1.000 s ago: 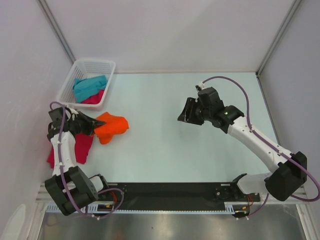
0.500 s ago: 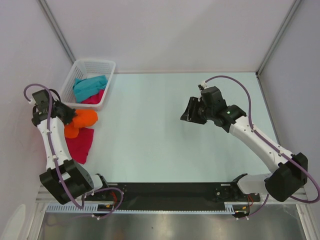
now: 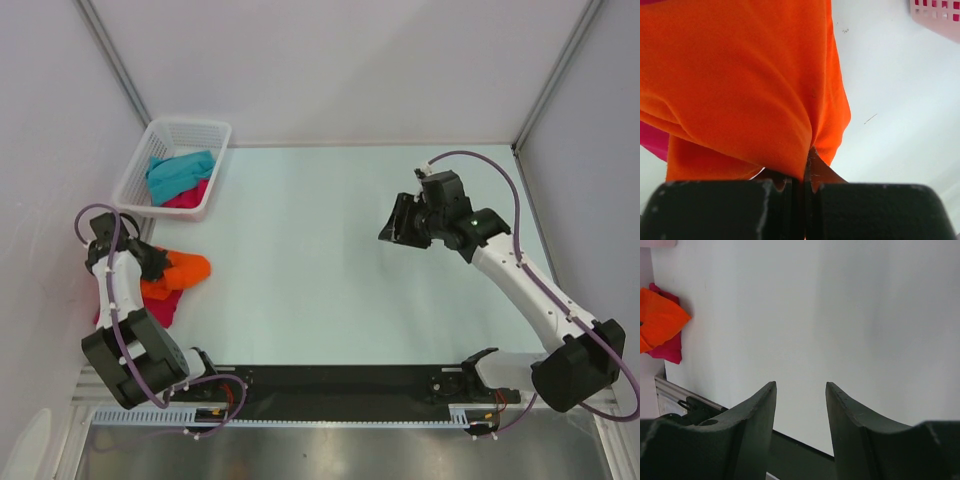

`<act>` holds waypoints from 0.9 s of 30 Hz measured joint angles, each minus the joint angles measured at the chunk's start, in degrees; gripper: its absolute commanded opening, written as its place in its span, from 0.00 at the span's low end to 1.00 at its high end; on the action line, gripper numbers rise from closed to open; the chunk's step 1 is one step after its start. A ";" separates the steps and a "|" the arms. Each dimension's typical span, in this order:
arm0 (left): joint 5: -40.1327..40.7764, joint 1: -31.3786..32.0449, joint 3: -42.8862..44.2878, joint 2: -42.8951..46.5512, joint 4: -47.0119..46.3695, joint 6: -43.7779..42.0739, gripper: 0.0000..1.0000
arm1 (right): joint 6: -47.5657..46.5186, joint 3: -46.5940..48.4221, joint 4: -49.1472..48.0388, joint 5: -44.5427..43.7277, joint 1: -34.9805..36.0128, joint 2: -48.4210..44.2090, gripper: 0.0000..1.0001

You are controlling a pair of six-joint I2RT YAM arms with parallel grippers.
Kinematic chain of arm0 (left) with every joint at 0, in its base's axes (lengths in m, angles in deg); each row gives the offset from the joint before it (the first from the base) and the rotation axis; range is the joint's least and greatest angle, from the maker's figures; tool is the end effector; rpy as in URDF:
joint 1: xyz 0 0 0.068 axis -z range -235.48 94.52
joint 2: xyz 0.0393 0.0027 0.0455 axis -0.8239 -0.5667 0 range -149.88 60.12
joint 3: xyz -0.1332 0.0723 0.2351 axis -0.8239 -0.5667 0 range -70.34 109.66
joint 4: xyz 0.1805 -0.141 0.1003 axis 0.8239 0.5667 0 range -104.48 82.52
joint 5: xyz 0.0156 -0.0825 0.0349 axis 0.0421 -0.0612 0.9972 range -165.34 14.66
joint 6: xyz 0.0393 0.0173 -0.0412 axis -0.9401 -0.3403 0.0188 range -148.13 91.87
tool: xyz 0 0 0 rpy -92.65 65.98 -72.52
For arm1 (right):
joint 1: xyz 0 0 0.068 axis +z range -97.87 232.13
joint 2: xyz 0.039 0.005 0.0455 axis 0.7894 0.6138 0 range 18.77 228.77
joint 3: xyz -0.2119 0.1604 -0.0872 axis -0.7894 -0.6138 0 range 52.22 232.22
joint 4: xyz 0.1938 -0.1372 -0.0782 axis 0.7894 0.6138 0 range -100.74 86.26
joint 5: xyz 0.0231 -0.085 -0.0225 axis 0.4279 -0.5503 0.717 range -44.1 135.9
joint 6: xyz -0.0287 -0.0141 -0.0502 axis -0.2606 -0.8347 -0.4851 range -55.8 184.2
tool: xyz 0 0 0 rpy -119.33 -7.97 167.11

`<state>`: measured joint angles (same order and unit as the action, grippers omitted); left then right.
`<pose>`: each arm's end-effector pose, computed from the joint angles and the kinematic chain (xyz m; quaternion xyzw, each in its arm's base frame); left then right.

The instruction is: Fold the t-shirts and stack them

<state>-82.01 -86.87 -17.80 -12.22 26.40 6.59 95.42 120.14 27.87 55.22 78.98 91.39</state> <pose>0.2029 0.1179 0.2471 -0.5144 0.8176 -0.0636 0.2509 0.2298 0.1241 0.3327 0.0027 0.9157 0.2569 0.3091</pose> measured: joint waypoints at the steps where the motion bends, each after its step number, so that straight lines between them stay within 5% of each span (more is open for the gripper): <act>1: -0.17 -0.17 0.00 0.00 -0.09 0.00 0.00 | -0.04 0.00 0.22 0.15 -0.31 -0.35 0.49; 7: -0.02 -1.09 1.64 0.11 0.92 -0.20 0.00 | -0.13 0.00 0.28 1.36 -0.61 -0.74 0.50; 19: 1.90 -1.33 24.09 -8.28 1.68 -2.89 0.00 | -0.13 1.38 -0.04 2.67 -0.61 2.69 0.49; 27: 0.22 -1.40 22.16 -15.67 -2.16 -3.72 0.00 | -0.68 4.63 -0.33 3.04 -0.59 6.84 0.49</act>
<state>-81.80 -88.27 4.36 -27.89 24.24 2.88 94.75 124.77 27.54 58.26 78.39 98.23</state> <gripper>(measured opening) 0.058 0.495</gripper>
